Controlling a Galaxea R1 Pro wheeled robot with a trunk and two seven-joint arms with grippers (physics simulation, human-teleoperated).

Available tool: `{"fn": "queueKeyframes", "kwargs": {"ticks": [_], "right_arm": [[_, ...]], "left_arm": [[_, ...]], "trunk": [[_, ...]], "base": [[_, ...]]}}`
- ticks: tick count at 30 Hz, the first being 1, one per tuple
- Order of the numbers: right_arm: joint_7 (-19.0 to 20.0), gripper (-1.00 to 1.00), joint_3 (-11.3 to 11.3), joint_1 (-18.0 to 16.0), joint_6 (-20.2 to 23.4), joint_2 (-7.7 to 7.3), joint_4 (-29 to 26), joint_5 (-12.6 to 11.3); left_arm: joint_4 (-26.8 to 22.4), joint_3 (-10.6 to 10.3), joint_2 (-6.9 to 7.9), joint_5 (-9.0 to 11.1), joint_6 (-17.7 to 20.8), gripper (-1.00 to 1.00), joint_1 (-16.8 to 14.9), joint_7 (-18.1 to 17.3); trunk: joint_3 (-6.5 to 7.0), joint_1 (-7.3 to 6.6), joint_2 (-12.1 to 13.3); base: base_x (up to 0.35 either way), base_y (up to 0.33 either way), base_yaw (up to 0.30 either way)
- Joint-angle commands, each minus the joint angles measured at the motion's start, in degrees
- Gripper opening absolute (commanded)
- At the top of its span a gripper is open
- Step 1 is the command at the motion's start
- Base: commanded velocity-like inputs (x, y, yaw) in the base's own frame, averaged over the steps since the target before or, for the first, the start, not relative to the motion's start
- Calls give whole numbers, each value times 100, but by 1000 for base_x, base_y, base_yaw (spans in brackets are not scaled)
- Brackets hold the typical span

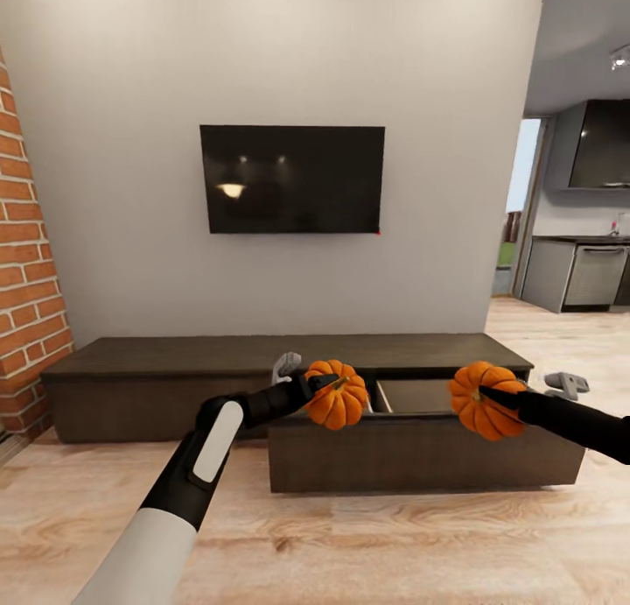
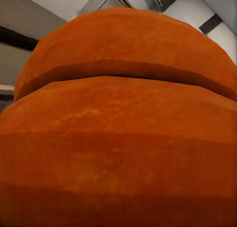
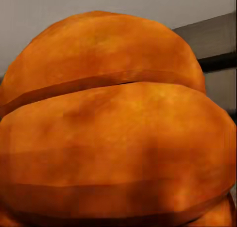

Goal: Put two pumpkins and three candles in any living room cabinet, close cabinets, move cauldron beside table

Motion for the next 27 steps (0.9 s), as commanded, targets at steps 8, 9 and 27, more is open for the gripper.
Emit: {"fn": "queueKeyframes", "kwargs": {"ticks": [8,9,27], "right_arm": [[3,-100,112,50,-31,17,-7,10],[-2,-100,127,51,-32,18,-7,12],[-29,-100,320,30,29,4,9,41]], "left_arm": [[49,18,13,-2,24,-100,16,12],[45,20,14,4,24,-100,17,13],[127,73,26,20,-21,-100,43,13]], "trunk": [[138,-177,318],[156,-199,359],[306,-440,800]], "base": [[0,0,-173],[0,0,-39],[7,-3,-4]]}}
